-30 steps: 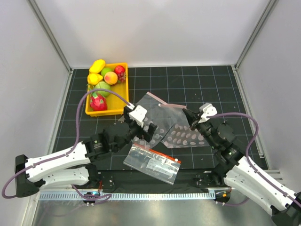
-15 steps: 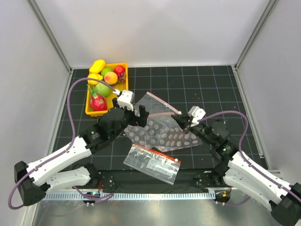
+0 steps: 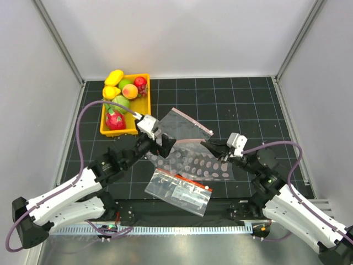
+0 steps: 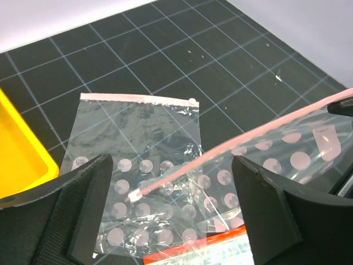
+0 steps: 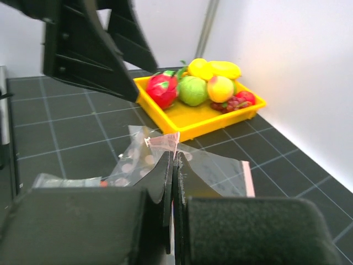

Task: Place the food in the zip-top bag and seal the zipper
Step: Open the zipper of the food storage bag at the center of the board.

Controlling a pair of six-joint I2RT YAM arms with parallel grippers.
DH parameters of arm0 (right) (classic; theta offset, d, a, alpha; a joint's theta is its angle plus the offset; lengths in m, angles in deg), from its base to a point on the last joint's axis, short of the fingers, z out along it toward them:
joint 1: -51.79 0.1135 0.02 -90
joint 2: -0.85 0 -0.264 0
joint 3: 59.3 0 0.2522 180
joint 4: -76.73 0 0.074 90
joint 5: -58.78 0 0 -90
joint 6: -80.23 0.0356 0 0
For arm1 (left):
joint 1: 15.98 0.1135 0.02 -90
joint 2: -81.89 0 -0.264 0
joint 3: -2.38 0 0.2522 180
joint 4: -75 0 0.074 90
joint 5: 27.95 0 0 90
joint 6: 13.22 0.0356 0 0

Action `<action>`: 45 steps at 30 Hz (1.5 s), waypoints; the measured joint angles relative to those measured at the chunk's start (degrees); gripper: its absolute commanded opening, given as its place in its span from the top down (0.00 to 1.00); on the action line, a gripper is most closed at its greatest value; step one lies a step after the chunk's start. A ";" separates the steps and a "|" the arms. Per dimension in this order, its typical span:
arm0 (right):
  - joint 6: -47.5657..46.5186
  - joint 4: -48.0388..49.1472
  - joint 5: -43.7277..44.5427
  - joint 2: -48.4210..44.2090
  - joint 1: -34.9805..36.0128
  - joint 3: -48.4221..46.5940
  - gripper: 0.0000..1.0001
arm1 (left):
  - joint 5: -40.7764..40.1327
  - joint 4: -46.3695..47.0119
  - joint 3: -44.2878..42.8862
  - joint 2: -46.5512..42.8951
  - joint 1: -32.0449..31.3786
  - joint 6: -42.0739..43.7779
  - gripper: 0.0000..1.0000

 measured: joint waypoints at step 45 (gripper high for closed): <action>-6.01 -2.71 -27.85 1.57 0.00 -0.17 0.99 | 30.64 6.19 6.43 -5.81 -8.72 27.45 0.50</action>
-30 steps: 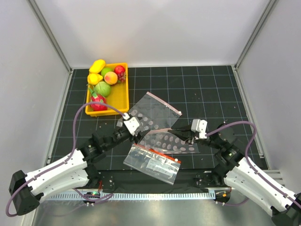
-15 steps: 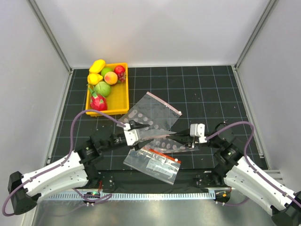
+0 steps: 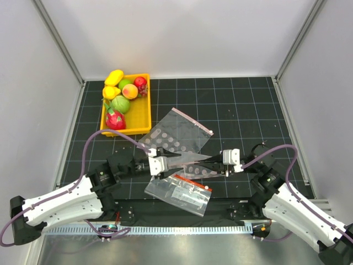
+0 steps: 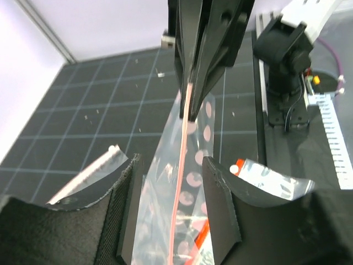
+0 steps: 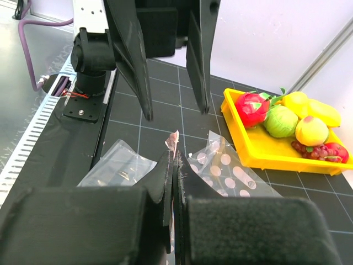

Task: Place the food in the zip-top bag and seal the zipper
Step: Open the zipper of the food storage bag at the center of the board.

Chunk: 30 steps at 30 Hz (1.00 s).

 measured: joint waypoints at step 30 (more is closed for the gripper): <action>-0.20 0.66 -2.08 0.33 0.00 0.00 0.99 | -3.41 -2.34 -0.59 4.13 0.00 0.07 0.59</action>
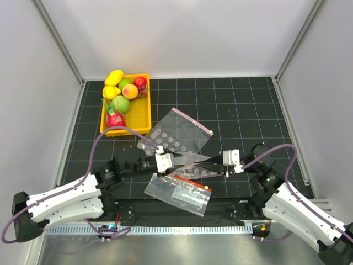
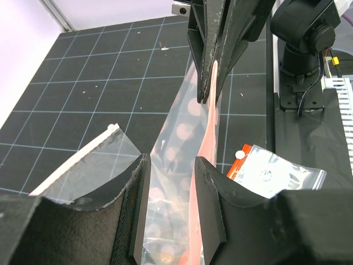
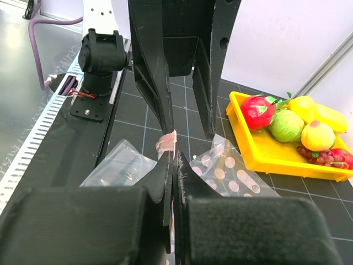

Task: Place the food in the zip-top bag and seal the zipper
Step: Open the zipper of the food storage bag at the center of the board.

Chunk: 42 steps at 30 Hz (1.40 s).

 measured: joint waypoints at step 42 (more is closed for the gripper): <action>0.02 1.97 2.78 -5.11 0.00 1.27 0.99 | -2.86 -5.11 -4.68 9.29 -0.02 -1.68 0.98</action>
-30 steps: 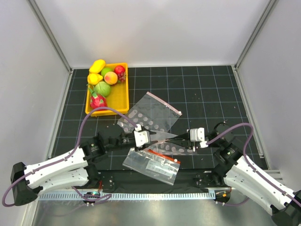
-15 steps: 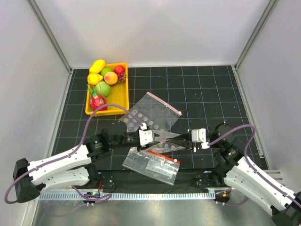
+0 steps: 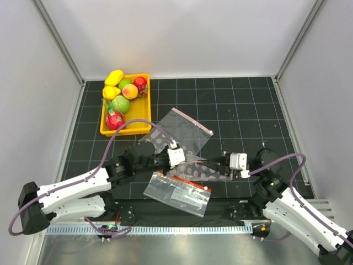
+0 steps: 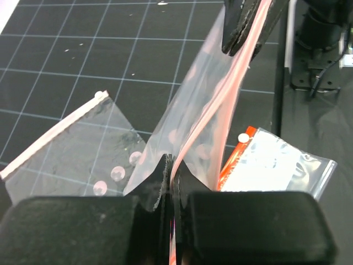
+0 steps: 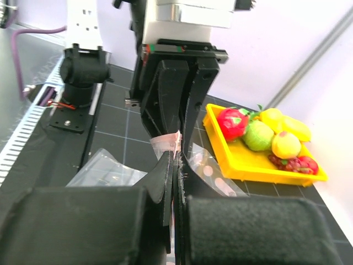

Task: Place the food in the zip-top bag and seal the zipper
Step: Open the zipper of the food storage bag at the center of the board.

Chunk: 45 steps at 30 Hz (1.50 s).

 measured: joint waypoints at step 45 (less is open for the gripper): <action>46.80 -2.08 41.00 23.52 0.52 -11.41 0.49 | -34.25 7.34 -0.98 3.06 6.67 -44.46 0.99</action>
